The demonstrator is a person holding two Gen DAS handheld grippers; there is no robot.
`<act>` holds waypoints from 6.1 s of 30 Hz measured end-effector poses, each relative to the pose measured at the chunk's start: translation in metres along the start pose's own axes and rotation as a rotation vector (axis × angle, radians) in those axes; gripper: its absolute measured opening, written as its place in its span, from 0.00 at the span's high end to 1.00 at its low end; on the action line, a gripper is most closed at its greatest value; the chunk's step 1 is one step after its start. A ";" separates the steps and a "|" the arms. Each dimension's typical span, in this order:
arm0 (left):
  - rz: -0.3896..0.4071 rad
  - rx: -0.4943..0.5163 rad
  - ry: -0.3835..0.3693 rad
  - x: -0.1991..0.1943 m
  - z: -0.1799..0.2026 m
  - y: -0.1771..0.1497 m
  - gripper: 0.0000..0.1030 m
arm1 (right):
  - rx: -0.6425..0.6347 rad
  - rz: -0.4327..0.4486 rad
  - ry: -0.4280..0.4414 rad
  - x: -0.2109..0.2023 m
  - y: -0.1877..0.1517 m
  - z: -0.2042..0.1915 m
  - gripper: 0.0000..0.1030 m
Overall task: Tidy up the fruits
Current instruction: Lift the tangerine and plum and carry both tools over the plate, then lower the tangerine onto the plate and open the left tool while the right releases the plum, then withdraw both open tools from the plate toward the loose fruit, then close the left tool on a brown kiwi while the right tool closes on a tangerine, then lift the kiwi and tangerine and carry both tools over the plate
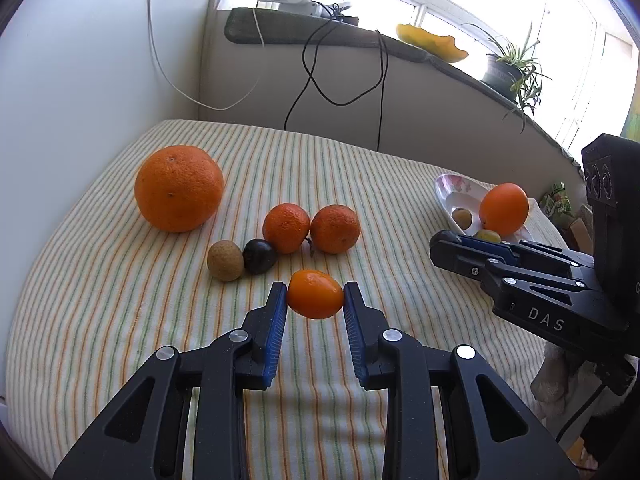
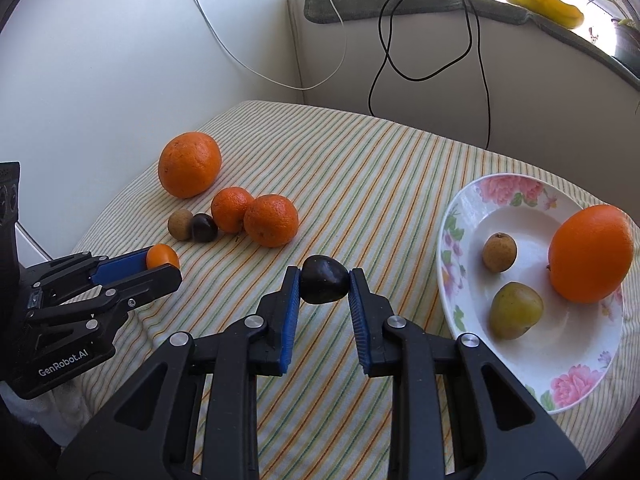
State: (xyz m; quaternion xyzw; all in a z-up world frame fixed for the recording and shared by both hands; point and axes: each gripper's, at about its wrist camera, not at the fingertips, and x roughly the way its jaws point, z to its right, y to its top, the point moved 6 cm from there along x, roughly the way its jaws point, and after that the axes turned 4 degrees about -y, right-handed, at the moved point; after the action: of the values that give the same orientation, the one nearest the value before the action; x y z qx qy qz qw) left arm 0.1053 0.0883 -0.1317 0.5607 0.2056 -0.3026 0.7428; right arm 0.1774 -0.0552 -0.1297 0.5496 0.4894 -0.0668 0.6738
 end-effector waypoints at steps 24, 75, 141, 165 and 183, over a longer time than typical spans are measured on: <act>0.014 0.079 -0.098 0.028 0.071 0.032 0.74 | 0.112 0.110 -0.096 -0.072 -0.013 0.082 0.75; 0.000 0.181 -0.138 0.064 0.143 0.052 0.40 | 0.163 0.107 -0.183 -0.070 -0.033 0.140 0.35; 0.031 -0.067 0.078 -0.017 -0.058 0.006 0.39 | -0.055 0.062 0.090 -0.031 0.025 -0.019 0.14; -0.044 -0.052 0.026 0.016 -0.063 0.014 0.64 | 0.002 -0.051 0.100 0.045 0.034 -0.040 0.52; -0.054 -0.046 0.018 0.023 -0.063 0.013 0.77 | 0.005 -0.080 0.161 0.061 0.035 -0.049 0.60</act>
State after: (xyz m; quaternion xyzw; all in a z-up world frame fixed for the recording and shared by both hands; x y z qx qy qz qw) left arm 0.1331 0.1463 -0.1551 0.5405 0.2341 -0.3130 0.7450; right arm 0.2020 0.0256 -0.1467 0.5348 0.5634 -0.0507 0.6277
